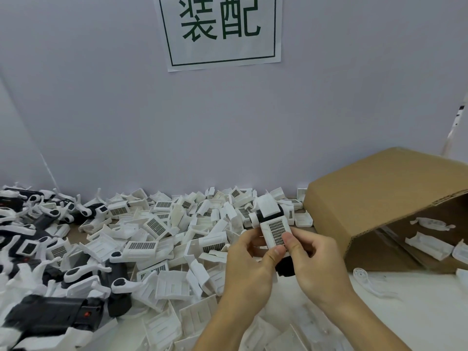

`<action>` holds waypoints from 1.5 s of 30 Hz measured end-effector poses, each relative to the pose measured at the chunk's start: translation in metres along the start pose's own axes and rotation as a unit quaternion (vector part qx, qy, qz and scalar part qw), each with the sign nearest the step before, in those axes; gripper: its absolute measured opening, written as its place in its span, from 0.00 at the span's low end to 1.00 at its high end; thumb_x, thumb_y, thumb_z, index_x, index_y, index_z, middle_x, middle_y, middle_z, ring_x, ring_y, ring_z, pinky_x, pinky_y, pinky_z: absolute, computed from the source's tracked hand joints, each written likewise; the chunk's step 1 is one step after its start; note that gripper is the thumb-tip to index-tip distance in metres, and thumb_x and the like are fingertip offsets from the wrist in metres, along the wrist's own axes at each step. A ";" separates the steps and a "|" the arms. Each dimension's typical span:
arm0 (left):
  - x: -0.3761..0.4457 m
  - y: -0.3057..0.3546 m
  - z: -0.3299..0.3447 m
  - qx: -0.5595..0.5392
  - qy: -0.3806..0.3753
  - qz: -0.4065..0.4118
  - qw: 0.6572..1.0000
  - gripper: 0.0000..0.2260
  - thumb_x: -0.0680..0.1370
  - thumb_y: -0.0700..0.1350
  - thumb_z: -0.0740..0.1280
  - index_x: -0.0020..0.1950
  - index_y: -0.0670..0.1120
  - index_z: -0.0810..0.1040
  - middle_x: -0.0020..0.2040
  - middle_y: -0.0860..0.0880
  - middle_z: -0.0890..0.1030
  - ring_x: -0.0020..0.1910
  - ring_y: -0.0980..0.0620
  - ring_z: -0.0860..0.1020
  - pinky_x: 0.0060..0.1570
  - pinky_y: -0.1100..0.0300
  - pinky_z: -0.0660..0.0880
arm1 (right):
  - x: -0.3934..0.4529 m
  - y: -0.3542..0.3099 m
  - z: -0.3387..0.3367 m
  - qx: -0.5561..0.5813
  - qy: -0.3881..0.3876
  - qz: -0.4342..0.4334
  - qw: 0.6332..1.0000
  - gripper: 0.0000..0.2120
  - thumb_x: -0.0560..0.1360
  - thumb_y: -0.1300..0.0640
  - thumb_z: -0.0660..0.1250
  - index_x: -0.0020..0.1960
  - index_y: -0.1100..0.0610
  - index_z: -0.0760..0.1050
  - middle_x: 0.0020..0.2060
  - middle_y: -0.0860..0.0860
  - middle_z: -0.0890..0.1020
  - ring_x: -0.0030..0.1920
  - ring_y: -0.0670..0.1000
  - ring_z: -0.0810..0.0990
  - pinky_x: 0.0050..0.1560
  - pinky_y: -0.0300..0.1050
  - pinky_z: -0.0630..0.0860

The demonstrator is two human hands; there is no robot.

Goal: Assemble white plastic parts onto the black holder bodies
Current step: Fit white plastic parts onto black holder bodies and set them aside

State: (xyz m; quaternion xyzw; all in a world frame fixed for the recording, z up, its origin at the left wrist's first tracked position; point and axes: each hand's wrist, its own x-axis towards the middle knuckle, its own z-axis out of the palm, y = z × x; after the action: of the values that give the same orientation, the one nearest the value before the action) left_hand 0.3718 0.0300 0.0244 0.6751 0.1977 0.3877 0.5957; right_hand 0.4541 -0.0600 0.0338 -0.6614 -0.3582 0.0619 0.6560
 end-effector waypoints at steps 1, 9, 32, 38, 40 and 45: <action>0.000 0.000 0.000 -0.005 -0.001 -0.003 1.000 0.11 0.75 0.38 0.75 0.51 0.53 0.83 0.45 0.56 0.86 0.45 0.56 0.83 0.44 0.66 0.78 | 0.000 0.001 -0.001 0.005 -0.002 0.000 1.000 0.13 0.82 0.58 0.64 0.48 0.45 0.85 0.41 0.45 0.88 0.43 0.49 0.86 0.47 0.57 0.83; 0.005 -0.007 -0.011 -0.125 0.072 -0.068 0.987 0.20 0.60 0.48 0.82 0.49 0.45 0.84 0.44 0.49 0.87 0.44 0.49 0.86 0.40 0.54 0.83 | -0.010 0.006 0.008 -0.059 -0.076 -0.010 0.995 0.17 0.80 0.53 0.66 0.65 0.38 0.69 0.59 0.38 0.79 0.60 0.35 0.76 0.62 0.38 0.75; 0.002 0.001 -0.011 -0.177 0.033 -0.066 0.981 0.08 0.74 0.53 0.71 0.51 0.64 0.84 0.43 0.55 0.86 0.42 0.55 0.84 0.41 0.63 0.80 | 0.008 0.005 -0.030 0.135 -0.072 0.089 0.984 0.13 0.80 0.56 0.62 0.51 0.63 0.81 0.35 0.55 0.77 0.33 0.53 0.74 0.34 0.39 0.72; 0.003 0.000 -0.012 -0.192 0.051 -0.066 0.978 0.08 0.78 0.48 0.70 0.49 0.63 0.84 0.42 0.53 0.86 0.40 0.54 0.84 0.40 0.61 0.81 | 0.008 0.005 -0.030 0.158 -0.081 0.117 0.977 0.10 0.79 0.53 0.63 0.54 0.53 0.82 0.46 0.57 0.82 0.36 0.56 0.80 0.36 0.47 0.77; 0.003 0.000 -0.012 -0.217 0.051 -0.079 0.972 0.06 0.73 0.53 0.71 0.49 0.61 0.85 0.42 0.52 0.86 0.38 0.54 0.83 0.38 0.61 0.80 | 0.008 0.004 -0.030 0.178 -0.078 0.140 0.971 0.09 0.81 0.54 0.62 0.54 0.52 0.80 0.49 0.59 0.82 0.35 0.59 0.81 0.34 0.50 0.78; 0.005 -0.004 -0.016 -0.216 0.032 -0.096 0.971 0.10 0.80 0.51 0.66 0.58 0.57 0.84 0.50 0.48 0.85 0.45 0.52 0.81 0.42 0.56 0.75 | 0.009 -0.007 -0.033 0.302 -0.112 0.313 0.893 0.21 0.81 0.48 0.59 0.57 0.66 0.79 0.42 0.67 0.81 0.28 0.57 0.79 0.28 0.48 0.77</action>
State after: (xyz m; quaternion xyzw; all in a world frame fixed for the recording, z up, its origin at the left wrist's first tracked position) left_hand 0.3639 0.0449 0.0216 0.4959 0.1922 0.3832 0.7552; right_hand 0.4759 -0.0829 0.0482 -0.4982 -0.1677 0.4432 0.7262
